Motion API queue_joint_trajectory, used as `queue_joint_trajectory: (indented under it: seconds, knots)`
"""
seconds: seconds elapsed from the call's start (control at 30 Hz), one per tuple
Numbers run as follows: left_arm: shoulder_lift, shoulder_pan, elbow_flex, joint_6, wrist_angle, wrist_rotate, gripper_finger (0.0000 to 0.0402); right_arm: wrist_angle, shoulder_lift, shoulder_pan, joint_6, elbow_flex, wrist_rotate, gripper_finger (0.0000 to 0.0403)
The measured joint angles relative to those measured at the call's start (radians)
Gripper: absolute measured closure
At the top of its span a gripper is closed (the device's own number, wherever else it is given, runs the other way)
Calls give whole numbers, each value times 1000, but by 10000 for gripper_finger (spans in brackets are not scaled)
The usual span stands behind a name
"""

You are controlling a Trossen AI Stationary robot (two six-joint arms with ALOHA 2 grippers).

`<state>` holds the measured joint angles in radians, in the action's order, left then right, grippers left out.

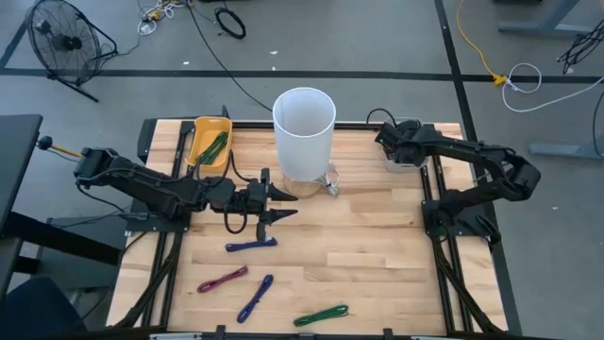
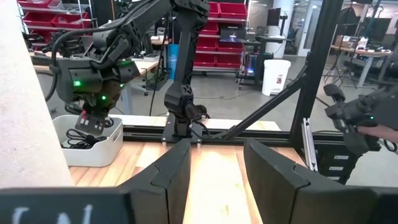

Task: Pick & Place USB Port
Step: Put the black USB cable into the gray bin, then put the green USB cable into the yellow bin

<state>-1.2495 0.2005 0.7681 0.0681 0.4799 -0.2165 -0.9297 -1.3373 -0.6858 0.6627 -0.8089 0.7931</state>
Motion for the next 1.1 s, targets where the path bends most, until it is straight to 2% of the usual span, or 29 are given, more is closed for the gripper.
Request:
queue_joint_trajectory:
  seconds: [0.1, 0.23, 0.33, 0.5, 0.67, 0.73, 0.83, 1.1]
  knots:
    - [0, 0, 0, 0, 0, 0, 246, 29, 0, -22, -48, 23, -41, 392]
    - [0, 0, 0, 0, 1, 0, 246, 37, 0, -39, -70, 30, -68, 357]
    - [0, 0, 0, 0, 1, 0, 246, 37, 0, -42, -79, 31, -67, 323]
    - [0, 0, 0, 0, 1, 0, 246, 42, 0, -42, -77, 31, -4, 266]
    - [0, 0, 0, 0, 1, 0, 246, 74, 0, -42, -103, 31, -19, 225]
    - [0, 0, 0, 0, 1, 0, 246, 80, 0, -42, -126, 29, -83, 217]
    - [0, 0, 0, 0, 1, 0, 246, 87, 0, -32, -203, -1, -238, 215]
    - [0, 0, 0, 0, 2, 0, 246, 128, 0, 53, -332, -153, -551, 240]
